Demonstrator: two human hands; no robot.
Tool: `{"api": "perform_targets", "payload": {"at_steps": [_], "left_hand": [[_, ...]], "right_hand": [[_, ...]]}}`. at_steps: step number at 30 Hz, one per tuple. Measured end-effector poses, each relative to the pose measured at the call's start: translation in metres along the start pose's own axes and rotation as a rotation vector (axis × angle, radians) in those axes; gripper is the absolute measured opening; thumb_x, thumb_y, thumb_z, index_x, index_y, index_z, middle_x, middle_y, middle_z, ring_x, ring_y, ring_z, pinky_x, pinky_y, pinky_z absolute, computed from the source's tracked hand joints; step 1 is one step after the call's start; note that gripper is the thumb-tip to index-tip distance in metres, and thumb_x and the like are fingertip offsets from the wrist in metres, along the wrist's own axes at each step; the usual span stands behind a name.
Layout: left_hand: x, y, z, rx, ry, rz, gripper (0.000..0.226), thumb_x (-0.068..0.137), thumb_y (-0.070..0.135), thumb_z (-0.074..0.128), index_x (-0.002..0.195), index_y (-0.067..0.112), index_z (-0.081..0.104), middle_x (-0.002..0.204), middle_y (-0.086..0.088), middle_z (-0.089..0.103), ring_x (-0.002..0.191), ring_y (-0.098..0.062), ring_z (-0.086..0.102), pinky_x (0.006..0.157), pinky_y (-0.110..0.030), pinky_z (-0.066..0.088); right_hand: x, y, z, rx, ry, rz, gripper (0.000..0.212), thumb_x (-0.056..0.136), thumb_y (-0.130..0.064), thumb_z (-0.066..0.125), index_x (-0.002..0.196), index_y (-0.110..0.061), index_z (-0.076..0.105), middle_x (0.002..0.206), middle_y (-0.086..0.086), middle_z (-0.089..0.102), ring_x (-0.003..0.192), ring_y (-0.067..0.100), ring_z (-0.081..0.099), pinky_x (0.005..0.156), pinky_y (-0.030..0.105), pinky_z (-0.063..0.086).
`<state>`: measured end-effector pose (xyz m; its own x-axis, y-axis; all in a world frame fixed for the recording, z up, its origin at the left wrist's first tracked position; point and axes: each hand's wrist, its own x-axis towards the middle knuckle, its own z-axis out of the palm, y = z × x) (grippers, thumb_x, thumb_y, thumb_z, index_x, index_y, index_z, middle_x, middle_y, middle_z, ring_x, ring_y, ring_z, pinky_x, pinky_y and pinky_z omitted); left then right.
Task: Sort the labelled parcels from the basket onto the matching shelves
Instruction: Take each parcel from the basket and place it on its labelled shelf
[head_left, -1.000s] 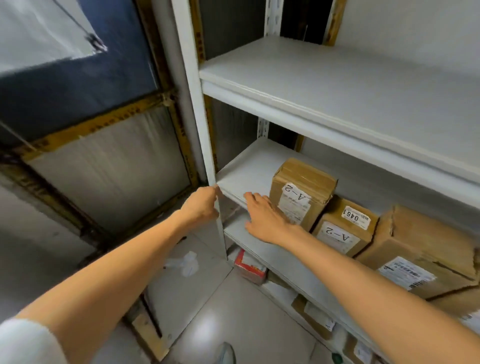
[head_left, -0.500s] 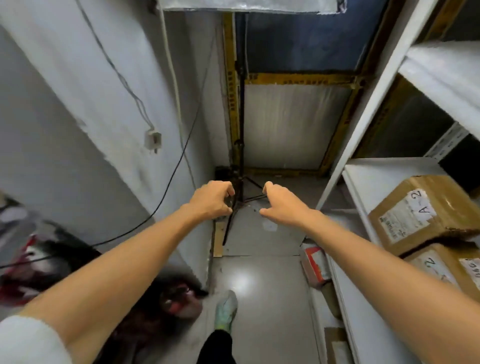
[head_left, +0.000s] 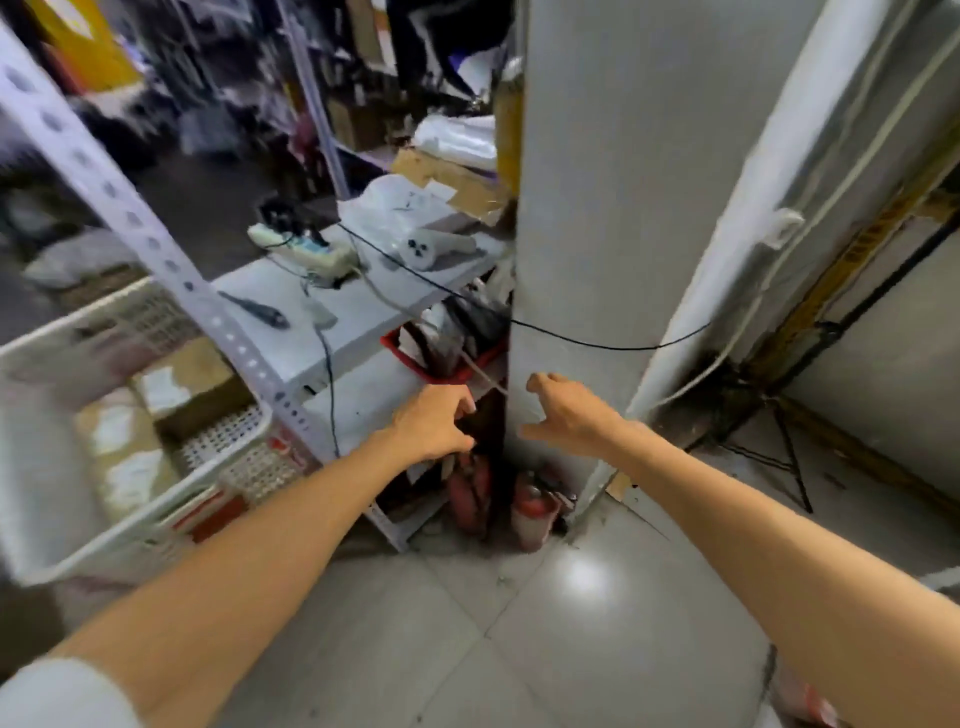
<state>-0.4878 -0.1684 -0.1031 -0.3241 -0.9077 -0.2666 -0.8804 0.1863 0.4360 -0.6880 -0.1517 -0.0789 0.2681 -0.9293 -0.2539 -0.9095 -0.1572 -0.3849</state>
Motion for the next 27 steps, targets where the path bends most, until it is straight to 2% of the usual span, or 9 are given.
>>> {"api": "perform_targets", "payload": {"at_steps": [3, 5, 10, 14, 17, 20, 23, 27], "left_hand": [[-0.051, -0.074, -0.029, -0.024, 0.044, -0.132, 0.046, 0.076, 0.028, 0.074, 0.117, 0.019, 0.058, 0.110, 0.001, 0.061, 0.100, -0.018, 0.058, 0.080, -0.030, 0.048], [-0.089, -0.119, -0.045, -0.050, 0.092, -0.211, 0.044, 0.075, 0.030, 0.074, 0.115, 0.020, 0.059, 0.103, 0.004, 0.060, 0.092, -0.014, 0.056, 0.076, -0.028, 0.047], [-0.175, -0.208, -0.081, -0.052, 0.225, -0.397, 0.041, 0.076, 0.034, 0.074, 0.111, 0.019, 0.061, 0.104, 0.000, 0.064, 0.097, -0.021, 0.061, 0.082, -0.040, 0.053], [-0.229, -0.271, -0.103, -0.074, 0.290, -0.488, 0.046, 0.074, 0.034, 0.078, 0.113, 0.017, 0.059, 0.111, -0.001, 0.064, 0.099, -0.019, 0.060, 0.085, -0.039, 0.052], [-0.262, -0.310, -0.117, -0.115, 0.332, -0.566, 0.044, 0.077, 0.031, 0.076, 0.116, 0.016, 0.059, 0.112, 0.000, 0.062, 0.100, -0.019, 0.059, 0.083, -0.034, 0.051], [-0.282, -0.344, -0.125, -0.175, 0.375, -0.615, 0.045, 0.077, 0.031, 0.078, 0.116, 0.016, 0.060, 0.112, -0.001, 0.063, 0.098, -0.018, 0.060, 0.086, -0.037, 0.053], [-0.291, -0.369, -0.129, -0.206, 0.383, -0.645, 0.047, 0.075, 0.031, 0.079, 0.115, 0.016, 0.060, 0.111, -0.003, 0.065, 0.096, -0.019, 0.062, 0.086, -0.038, 0.054], [-0.288, -0.395, -0.138, -0.206, 0.388, -0.653, 0.043, 0.077, 0.028, 0.076, 0.115, 0.017, 0.060, 0.111, -0.002, 0.064, 0.096, -0.018, 0.061, 0.084, -0.035, 0.054]], "right_hand": [[0.030, -0.082, 0.022, -0.047, -0.054, -0.179, 0.052, 0.086, -0.034, 0.065, 0.123, -0.003, 0.045, 0.116, 0.013, 0.051, 0.109, 0.033, 0.051, 0.083, 0.034, 0.043], [0.045, -0.139, 0.038, -0.079, -0.101, -0.278, 0.051, 0.085, -0.033, 0.067, 0.119, -0.002, 0.045, 0.111, 0.012, 0.051, 0.107, 0.033, 0.051, 0.080, 0.033, 0.041], [0.064, -0.271, 0.078, -0.131, -0.203, -0.481, 0.056, 0.087, -0.032, 0.066, 0.129, -0.003, 0.043, 0.128, 0.015, 0.049, 0.118, 0.032, 0.048, 0.095, 0.044, 0.044], [0.078, -0.353, 0.106, -0.222, -0.219, -0.594, 0.049, 0.086, -0.035, 0.067, 0.119, -0.006, 0.045, 0.114, 0.010, 0.053, 0.104, 0.028, 0.052, 0.084, 0.039, 0.045], [0.090, -0.400, 0.120, -0.260, -0.228, -0.641, 0.045, 0.087, -0.035, 0.066, 0.112, -0.008, 0.042, 0.104, 0.006, 0.048, 0.098, 0.027, 0.050, 0.076, 0.036, 0.043], [0.099, -0.434, 0.132, -0.276, -0.213, -0.658, 0.039, 0.087, -0.034, 0.067, 0.103, -0.010, 0.040, 0.097, 0.005, 0.045, 0.089, 0.024, 0.047, 0.070, 0.033, 0.038], [0.111, -0.458, 0.147, -0.295, -0.228, -0.664, 0.037, 0.085, -0.034, 0.067, 0.098, -0.013, 0.039, 0.098, 0.005, 0.048, 0.090, 0.024, 0.048, 0.070, 0.034, 0.039], [0.137, -0.482, 0.160, -0.325, -0.276, -0.662, 0.042, 0.085, -0.035, 0.068, 0.107, -0.011, 0.041, 0.108, 0.009, 0.051, 0.093, 0.023, 0.047, 0.075, 0.032, 0.041]]}}
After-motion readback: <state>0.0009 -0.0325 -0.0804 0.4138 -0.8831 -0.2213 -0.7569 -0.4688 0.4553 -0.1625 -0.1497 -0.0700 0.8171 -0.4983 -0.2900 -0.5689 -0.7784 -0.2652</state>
